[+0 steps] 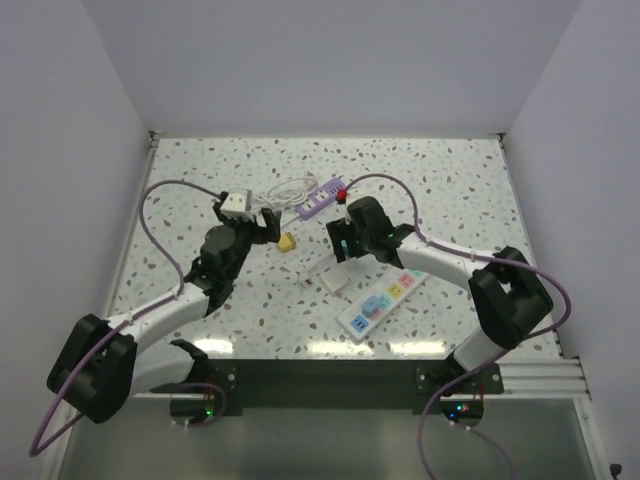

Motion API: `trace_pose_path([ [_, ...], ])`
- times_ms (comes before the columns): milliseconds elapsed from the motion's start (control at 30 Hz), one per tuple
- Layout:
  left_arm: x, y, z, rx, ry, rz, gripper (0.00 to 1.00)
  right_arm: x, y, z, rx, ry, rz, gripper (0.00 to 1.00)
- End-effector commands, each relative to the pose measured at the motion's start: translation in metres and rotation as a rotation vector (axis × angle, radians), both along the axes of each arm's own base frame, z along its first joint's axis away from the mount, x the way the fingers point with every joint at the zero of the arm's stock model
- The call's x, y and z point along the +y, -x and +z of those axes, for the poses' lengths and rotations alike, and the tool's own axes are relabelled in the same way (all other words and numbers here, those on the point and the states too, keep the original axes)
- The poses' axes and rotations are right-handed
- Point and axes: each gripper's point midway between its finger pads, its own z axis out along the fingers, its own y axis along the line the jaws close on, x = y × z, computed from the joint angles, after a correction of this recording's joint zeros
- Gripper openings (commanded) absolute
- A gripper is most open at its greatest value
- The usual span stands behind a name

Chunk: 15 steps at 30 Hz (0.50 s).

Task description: Insert the plug

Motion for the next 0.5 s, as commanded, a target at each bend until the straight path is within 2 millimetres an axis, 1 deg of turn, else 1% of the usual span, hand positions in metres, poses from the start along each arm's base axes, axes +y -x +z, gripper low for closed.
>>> trace_pose_path([
  [0,0.003,-0.008,0.005,0.004,0.004,-0.010,0.87,0.011,-0.016,0.014,-0.041,-0.068,-0.069,0.82],
  [33,0.003,-0.010,0.002,0.009,-0.004,-0.008,0.87,0.010,-0.016,0.006,-0.029,-0.058,-0.080,0.82],
  [67,0.003,-0.010,-0.001,0.014,-0.008,-0.009,0.87,0.010,-0.018,0.003,-0.028,-0.056,-0.090,0.82],
  [167,0.001,-0.010,-0.009,0.028,-0.016,-0.020,0.87,0.009,-0.025,-0.014,-0.004,-0.014,-0.126,0.81],
  [233,0.002,-0.010,-0.009,0.026,-0.022,-0.017,0.87,0.011,-0.032,-0.015,-0.013,-0.011,-0.144,0.81],
  [267,0.003,-0.009,-0.012,0.031,-0.025,-0.013,0.87,0.011,-0.033,-0.023,0.002,0.000,-0.150,0.81],
  [333,0.004,-0.009,-0.012,0.031,-0.026,-0.013,0.87,0.015,-0.041,-0.021,-0.008,-0.008,-0.170,0.79],
  [367,0.003,-0.008,-0.012,0.028,-0.025,-0.016,0.87,0.016,-0.043,-0.027,0.001,0.002,-0.175,0.78],
  [433,0.003,-0.007,-0.012,0.027,-0.024,-0.019,0.87,0.019,-0.049,-0.026,-0.006,-0.005,-0.189,0.77],
  [467,0.003,-0.008,-0.012,0.027,-0.024,-0.019,0.87,0.019,-0.051,-0.031,0.000,0.003,-0.194,0.77],
])
